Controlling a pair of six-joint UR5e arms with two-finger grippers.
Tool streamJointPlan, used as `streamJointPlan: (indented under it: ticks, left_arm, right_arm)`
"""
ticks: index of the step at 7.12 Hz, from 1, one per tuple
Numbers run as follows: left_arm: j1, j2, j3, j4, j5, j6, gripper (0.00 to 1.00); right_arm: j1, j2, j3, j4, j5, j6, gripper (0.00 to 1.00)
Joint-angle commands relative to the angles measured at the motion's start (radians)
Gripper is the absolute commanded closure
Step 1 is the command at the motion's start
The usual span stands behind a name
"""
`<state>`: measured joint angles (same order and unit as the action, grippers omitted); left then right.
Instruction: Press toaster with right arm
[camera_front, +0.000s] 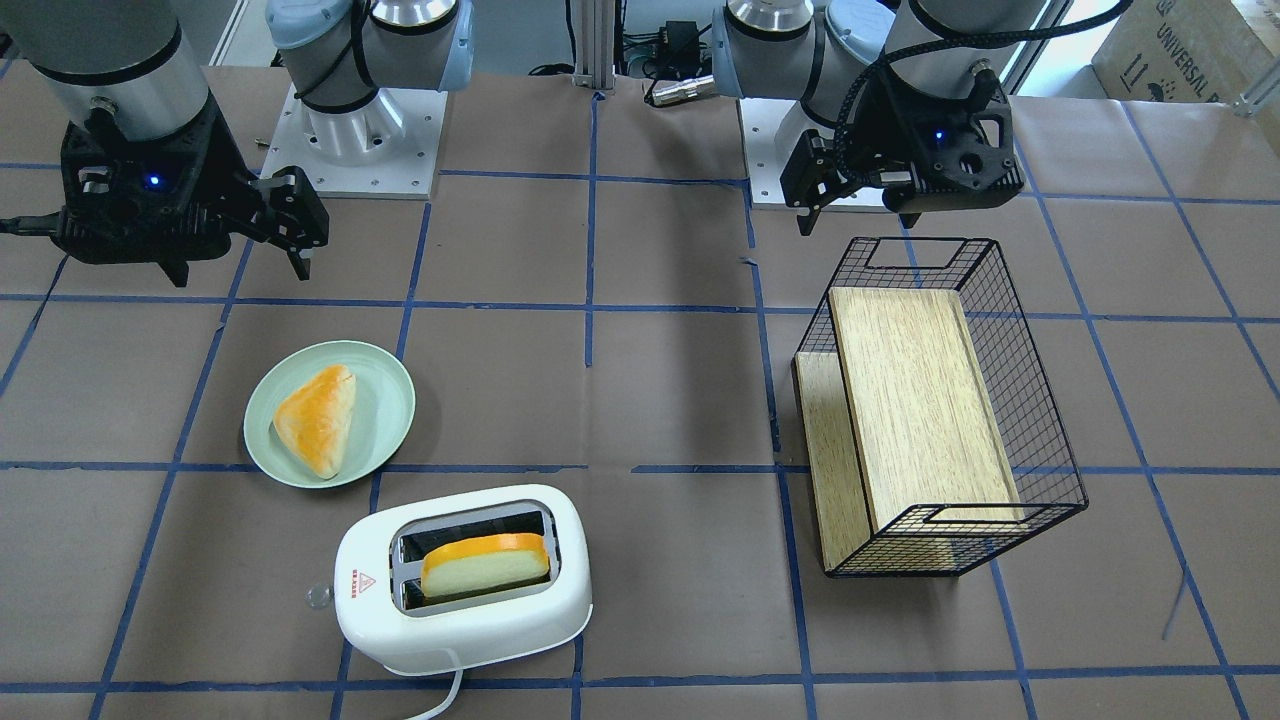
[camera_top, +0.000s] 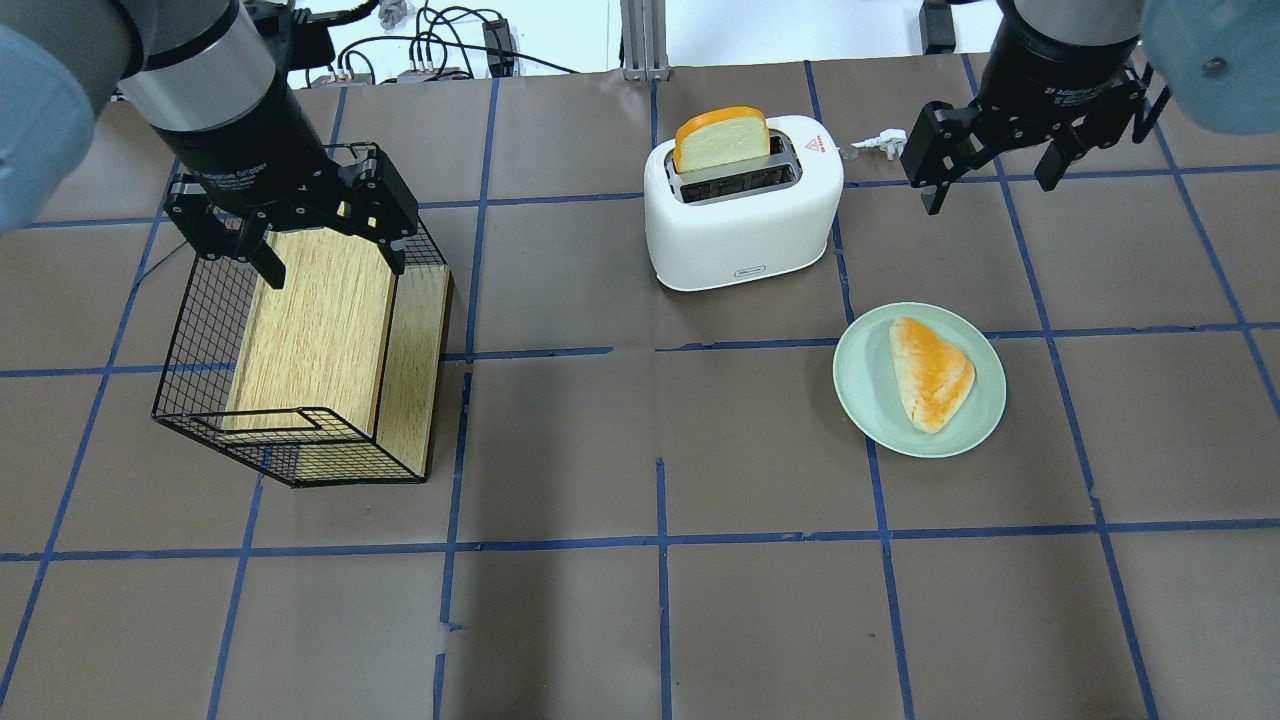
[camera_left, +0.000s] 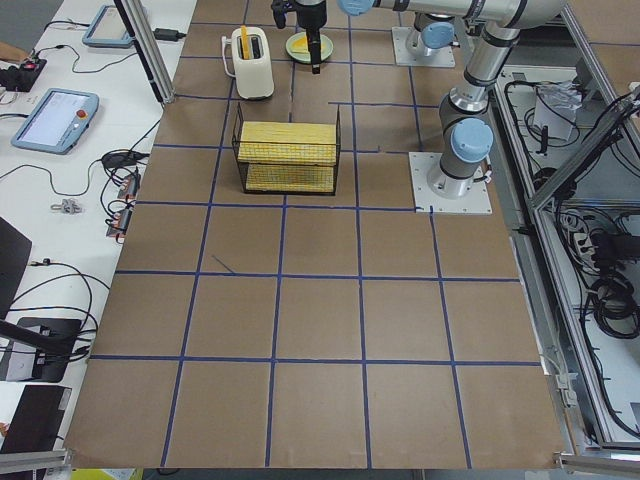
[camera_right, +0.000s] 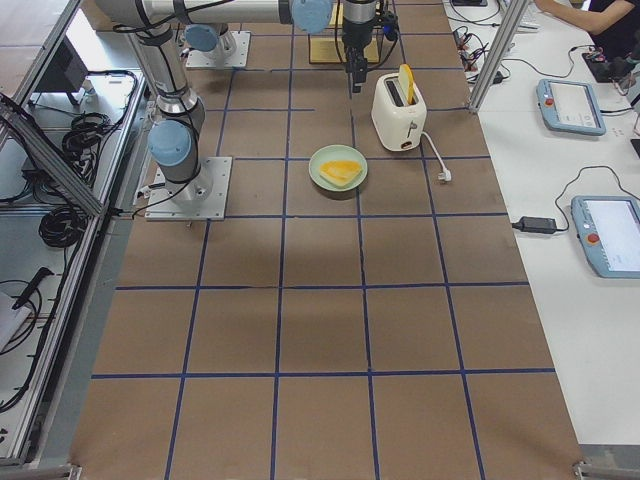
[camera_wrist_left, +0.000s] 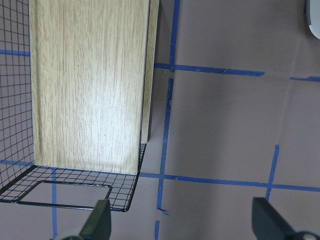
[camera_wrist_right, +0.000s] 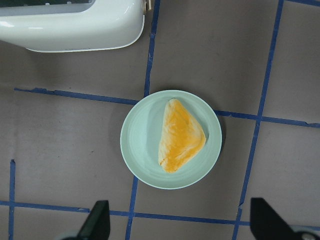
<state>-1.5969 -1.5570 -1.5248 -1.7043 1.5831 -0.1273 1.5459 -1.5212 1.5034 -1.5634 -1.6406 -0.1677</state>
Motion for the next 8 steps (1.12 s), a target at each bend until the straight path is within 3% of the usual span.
streamJointPlan:
  ticks: [1,4,5,7,8]
  left_arm:
    - [0.000,0.000,0.000,0.000,0.000,0.000,0.00]
    - [0.000,0.000,0.000,0.000,0.000,0.000,0.00]
    - [0.000,0.000,0.000,0.000,0.000,0.000,0.00]
    - [0.000,0.000,0.000,0.000,0.000,0.000,0.00]
    - [0.000,0.000,0.000,0.000,0.000,0.000,0.00]
  right_arm:
    - [0.002,0.001,0.003,-0.013,-0.002,0.004,0.00]
    - [-0.007,0.022,0.001,-0.084,0.016,0.001,0.04]
    - [-0.035,0.035,-0.003,-0.087,0.030,-0.004,0.19]
    - [-0.137,0.041,-0.006,-0.081,0.193,-0.088,0.84]
    - [-0.170,0.049,-0.008,-0.084,0.317,-0.125,0.93]
